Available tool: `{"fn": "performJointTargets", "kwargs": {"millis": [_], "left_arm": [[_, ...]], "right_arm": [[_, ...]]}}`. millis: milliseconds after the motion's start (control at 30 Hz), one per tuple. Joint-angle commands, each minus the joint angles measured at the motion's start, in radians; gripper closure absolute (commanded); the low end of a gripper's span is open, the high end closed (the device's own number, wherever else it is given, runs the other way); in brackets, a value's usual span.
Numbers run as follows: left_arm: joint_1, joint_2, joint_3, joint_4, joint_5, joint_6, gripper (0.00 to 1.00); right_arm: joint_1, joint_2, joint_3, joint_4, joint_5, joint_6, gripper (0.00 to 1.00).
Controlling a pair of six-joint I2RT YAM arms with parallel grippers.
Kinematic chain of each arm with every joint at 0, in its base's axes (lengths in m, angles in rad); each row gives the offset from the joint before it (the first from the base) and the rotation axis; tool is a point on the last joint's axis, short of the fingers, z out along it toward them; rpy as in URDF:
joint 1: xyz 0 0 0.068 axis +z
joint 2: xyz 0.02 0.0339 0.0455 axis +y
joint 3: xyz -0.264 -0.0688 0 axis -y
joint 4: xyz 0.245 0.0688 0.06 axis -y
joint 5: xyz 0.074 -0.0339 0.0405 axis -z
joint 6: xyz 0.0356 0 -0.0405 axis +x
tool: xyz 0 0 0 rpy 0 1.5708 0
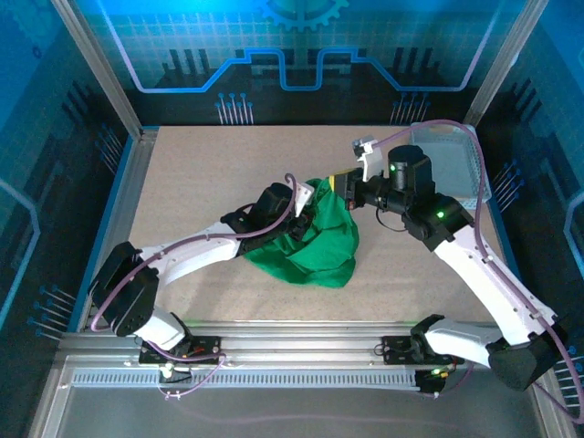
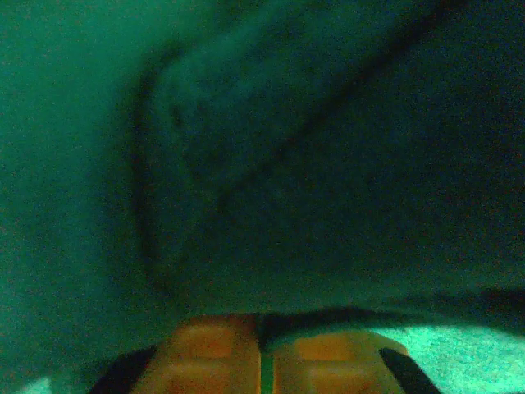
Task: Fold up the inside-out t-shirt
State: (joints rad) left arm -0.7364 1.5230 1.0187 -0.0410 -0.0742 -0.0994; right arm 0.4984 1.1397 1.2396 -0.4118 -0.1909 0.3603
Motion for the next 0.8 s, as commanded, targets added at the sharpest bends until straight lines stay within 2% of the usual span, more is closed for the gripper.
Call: {"fn": "performJointTargets", "kwargs": {"millis": [0,200,400,433,500,600,667,767], "left_arm": [[-0.007,-0.056,0.008,0.020,-0.024,-0.016,1.00],[-0.011,-0.190,-0.040,-0.012,0.003,-0.072,1.00],[-0.013,-0.319,-0.030,-0.052,0.063,-0.141,1.00],[-0.012,-0.321,-0.015,-0.067,0.047,-0.150,1.00],[-0.007,-0.305,0.029,-0.122,-0.002,-0.163,1.00],[0.038,-0.261,0.093,-0.199,-0.056,-0.214,1.00],[0.085,-0.237,0.112,-0.216,-0.039,-0.260,1.00],[0.118,-0.222,0.110,-0.204,-0.031,-0.278,1.00]], "right_arm": [[-0.056,0.017,0.028,0.001,0.025,0.049,1.00],[-0.088,0.140,0.096,-0.032,0.146,-0.019,1.00],[-0.085,0.399,0.274,-0.056,0.216,-0.082,1.00],[-0.082,0.442,0.309,-0.073,0.214,-0.082,0.93],[-0.063,0.473,0.334,-0.083,0.229,-0.068,0.66],[-0.004,0.403,0.243,-0.039,0.268,-0.076,0.37],[0.035,0.328,0.150,-0.010,0.276,-0.092,0.32],[0.109,0.205,-0.002,0.050,0.252,-0.129,0.31]]}}
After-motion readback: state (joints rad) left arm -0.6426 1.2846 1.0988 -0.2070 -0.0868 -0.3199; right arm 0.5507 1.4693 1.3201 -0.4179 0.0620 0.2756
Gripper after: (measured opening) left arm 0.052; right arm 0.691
